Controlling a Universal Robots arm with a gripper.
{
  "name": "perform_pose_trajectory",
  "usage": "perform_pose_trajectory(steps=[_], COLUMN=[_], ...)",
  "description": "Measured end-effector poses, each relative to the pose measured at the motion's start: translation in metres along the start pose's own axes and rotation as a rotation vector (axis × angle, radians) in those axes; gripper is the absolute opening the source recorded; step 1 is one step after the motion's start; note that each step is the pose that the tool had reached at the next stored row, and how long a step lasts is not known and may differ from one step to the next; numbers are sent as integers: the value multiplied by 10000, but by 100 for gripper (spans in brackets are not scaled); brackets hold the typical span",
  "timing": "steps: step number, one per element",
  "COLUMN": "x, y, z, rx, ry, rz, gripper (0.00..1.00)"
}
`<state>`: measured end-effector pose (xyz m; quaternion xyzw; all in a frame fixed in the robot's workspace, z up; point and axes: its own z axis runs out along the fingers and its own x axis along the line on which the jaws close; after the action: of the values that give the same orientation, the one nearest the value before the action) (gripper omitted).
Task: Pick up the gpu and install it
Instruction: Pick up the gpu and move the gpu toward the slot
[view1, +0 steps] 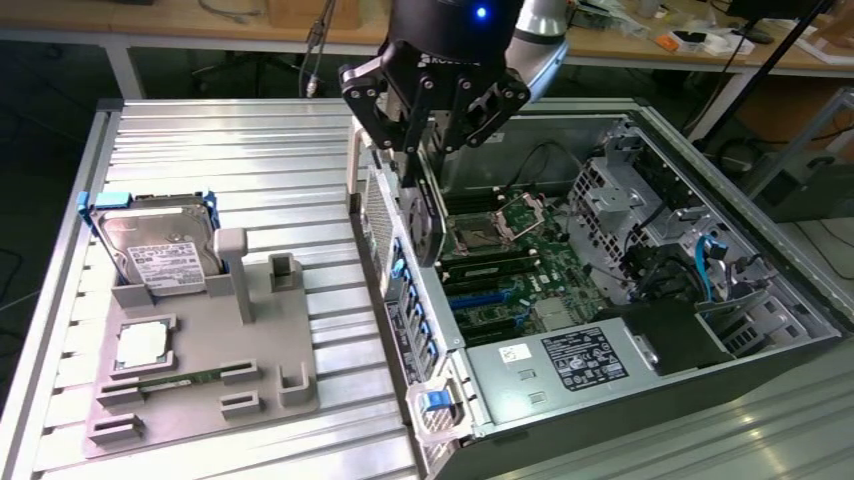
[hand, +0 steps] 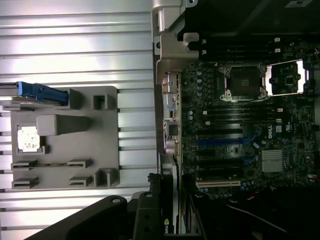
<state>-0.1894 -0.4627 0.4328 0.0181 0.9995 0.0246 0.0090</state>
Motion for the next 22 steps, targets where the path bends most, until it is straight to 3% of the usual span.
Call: perform_pose_trajectory(steps=[22], x=[-258], y=[9], z=[5], rx=[-1], ry=[0], rz=[0], gripper=[27])
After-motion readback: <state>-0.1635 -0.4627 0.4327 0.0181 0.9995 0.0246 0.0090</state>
